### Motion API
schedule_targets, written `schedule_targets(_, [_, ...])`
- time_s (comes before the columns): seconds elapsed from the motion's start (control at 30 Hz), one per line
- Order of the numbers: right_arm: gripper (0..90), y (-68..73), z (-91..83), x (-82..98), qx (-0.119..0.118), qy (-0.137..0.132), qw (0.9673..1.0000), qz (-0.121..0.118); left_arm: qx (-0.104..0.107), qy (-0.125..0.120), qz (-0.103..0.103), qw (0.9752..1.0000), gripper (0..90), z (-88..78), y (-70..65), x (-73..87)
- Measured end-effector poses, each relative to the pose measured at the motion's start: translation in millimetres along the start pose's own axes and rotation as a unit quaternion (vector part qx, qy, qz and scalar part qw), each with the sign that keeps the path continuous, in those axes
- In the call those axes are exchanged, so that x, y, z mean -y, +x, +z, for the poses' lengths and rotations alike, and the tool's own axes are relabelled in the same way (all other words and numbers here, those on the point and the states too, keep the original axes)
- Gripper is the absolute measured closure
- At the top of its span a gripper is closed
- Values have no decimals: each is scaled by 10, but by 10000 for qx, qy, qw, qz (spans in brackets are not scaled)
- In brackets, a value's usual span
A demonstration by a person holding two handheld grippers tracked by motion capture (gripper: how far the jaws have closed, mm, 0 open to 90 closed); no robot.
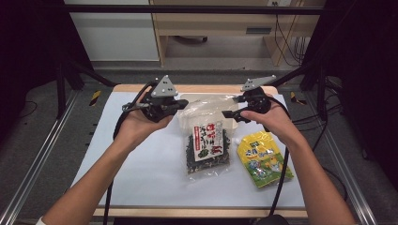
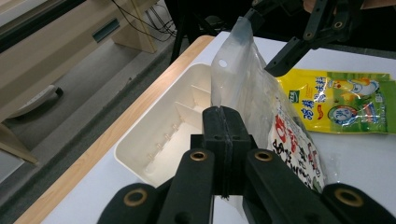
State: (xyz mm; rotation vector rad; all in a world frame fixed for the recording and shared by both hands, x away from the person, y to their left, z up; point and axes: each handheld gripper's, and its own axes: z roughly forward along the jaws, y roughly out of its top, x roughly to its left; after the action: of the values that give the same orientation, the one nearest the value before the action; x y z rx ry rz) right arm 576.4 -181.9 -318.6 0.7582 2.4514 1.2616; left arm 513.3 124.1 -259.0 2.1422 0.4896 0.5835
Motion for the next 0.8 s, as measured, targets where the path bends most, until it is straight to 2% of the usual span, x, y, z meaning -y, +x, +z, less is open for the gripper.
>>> schedule_targets(0.23, [358, 51, -152, 10, 2, -38, 9998, -181, -92, 84, 90, 9999, 900, -2, 25, 23])
schedule_targets(0.37, [398, 139, -267, 4, 66, 33, 9993, -374, -137, 125, 91, 9998, 900, 15, 47, 39])
schedule_targets(0.53, [430, 267, -425, -27, 9, 167, 9980, -609, -143, 130, 139, 9997, 900, -3, 49, 53])
schedule_targets(0.63, [448, 349, -508, -61, -9, 280, 9965, -784, -131, 85, 136, 9998, 900, -36, 21, 72])
schedule_targets(0.8, [474, 486, -597, -145, 21, 570, 9917, -1155, -131, 31, 156, 9998, 900, -131, -39, 106])
